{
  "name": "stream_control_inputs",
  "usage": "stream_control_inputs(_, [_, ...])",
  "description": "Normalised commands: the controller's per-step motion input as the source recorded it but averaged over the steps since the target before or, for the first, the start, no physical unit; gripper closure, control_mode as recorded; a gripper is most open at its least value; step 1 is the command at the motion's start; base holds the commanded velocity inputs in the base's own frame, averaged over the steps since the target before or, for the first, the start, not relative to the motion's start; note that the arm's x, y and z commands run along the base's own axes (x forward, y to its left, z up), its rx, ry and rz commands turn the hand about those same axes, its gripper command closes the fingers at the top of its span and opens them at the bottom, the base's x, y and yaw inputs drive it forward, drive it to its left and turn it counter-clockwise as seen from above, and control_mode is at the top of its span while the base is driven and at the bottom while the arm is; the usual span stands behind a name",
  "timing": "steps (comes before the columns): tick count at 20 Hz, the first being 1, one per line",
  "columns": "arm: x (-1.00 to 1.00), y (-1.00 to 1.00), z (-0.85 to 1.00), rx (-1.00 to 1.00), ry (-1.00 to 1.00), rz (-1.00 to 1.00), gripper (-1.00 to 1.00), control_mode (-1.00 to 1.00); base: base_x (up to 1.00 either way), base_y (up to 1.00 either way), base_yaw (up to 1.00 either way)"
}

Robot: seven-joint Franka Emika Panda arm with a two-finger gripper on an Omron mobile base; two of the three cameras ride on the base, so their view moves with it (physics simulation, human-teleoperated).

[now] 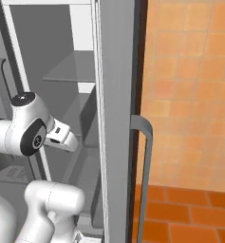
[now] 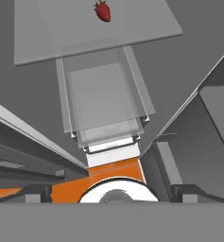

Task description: Take the strawberry from the fridge and place it on top of the pancake, located on the dining counter.

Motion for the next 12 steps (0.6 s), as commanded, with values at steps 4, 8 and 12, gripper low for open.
stream_control_inputs(4, [0.0,0.0,0.0,0.0,0.0,0.0,-1.0,1.0,0.41,-0.02,-0.14])
stream_control_inputs(8, [0.0,0.0,0.0,0.0,0.0,0.0,-1.0,1.0,0.29,0.0,-0.27])
stream_control_inputs(12, [0.0,0.0,0.0,0.0,0.0,0.0,-1.0,1.0,0.2,0.0,-0.22])
